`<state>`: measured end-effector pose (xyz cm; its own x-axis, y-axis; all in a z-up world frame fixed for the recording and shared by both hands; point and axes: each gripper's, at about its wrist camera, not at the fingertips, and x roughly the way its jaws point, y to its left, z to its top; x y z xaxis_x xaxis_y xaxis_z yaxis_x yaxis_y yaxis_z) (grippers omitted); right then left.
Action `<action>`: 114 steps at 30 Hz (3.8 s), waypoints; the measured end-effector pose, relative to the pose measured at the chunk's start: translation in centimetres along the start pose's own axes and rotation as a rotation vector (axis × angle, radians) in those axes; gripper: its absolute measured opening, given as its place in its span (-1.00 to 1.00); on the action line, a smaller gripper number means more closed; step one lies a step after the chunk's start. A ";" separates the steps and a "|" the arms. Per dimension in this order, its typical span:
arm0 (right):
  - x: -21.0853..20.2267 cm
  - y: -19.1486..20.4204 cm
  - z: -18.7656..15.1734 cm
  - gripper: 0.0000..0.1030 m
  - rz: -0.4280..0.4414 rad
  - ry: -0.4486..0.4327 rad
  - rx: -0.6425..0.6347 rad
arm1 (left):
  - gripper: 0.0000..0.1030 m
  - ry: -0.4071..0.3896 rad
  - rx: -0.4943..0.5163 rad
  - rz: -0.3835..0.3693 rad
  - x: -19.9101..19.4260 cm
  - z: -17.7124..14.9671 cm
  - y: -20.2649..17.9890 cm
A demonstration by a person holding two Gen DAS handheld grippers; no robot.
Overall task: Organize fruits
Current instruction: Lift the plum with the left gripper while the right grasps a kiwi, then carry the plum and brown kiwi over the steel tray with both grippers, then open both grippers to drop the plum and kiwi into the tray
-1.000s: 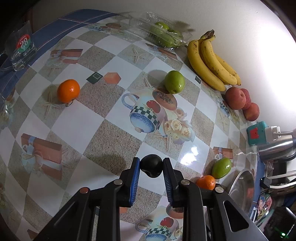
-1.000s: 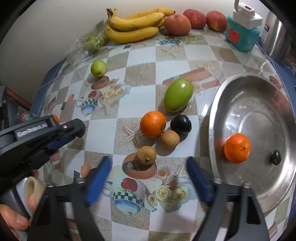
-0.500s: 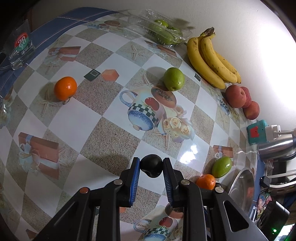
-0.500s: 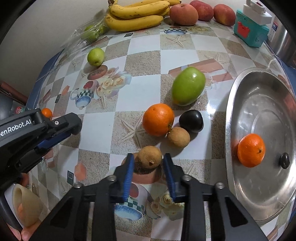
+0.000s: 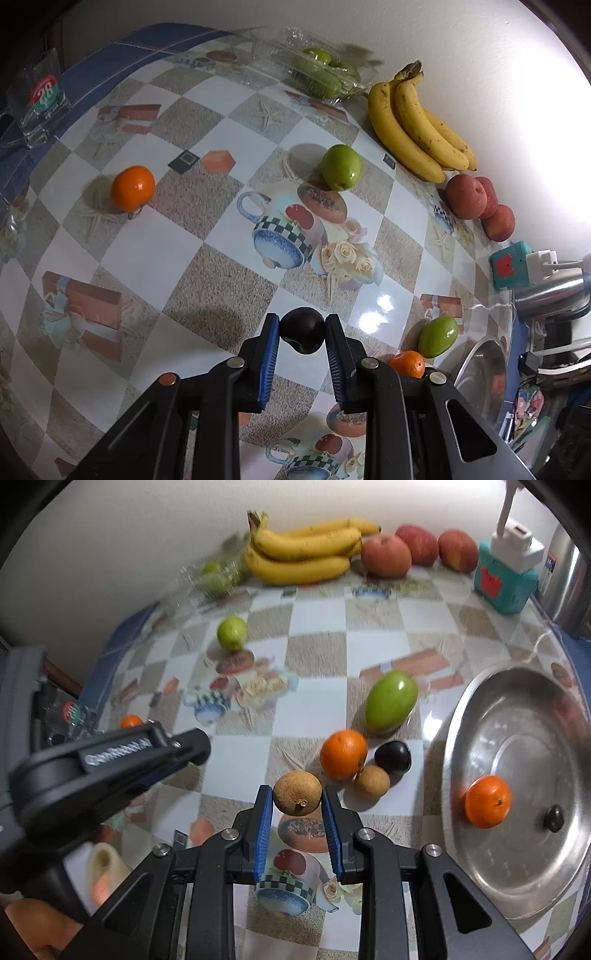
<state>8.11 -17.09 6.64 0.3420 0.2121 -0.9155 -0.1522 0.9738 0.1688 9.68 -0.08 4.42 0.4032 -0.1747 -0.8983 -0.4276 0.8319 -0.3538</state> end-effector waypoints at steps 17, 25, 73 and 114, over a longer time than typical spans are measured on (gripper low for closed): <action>-3.2 -5.0 0.4 -0.46 -0.109 -0.068 0.128 | -0.47 -0.079 0.083 0.016 -2.1 -0.5 -2.3; -4.8 -10.7 -0.1 -0.46 -0.172 -0.099 0.280 | -0.47 -0.066 0.198 0.003 -1.9 -2.4 -5.9; -4.6 -22.8 -2.5 -0.45 -0.345 -0.223 0.570 | -0.47 -0.071 0.663 -0.185 4.0 -11.2 -21.3; -7.8 -22.3 -2.6 -0.06 -0.322 -0.285 0.580 | 0.11 -0.085 0.461 0.016 0.8 -6.3 -16.7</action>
<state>6.46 -40.62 9.07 0.5276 -0.1566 -0.8350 0.4869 0.8611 0.1461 12.07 -17.41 8.01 0.4728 -0.1317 -0.8713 -0.0378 0.9848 -0.1694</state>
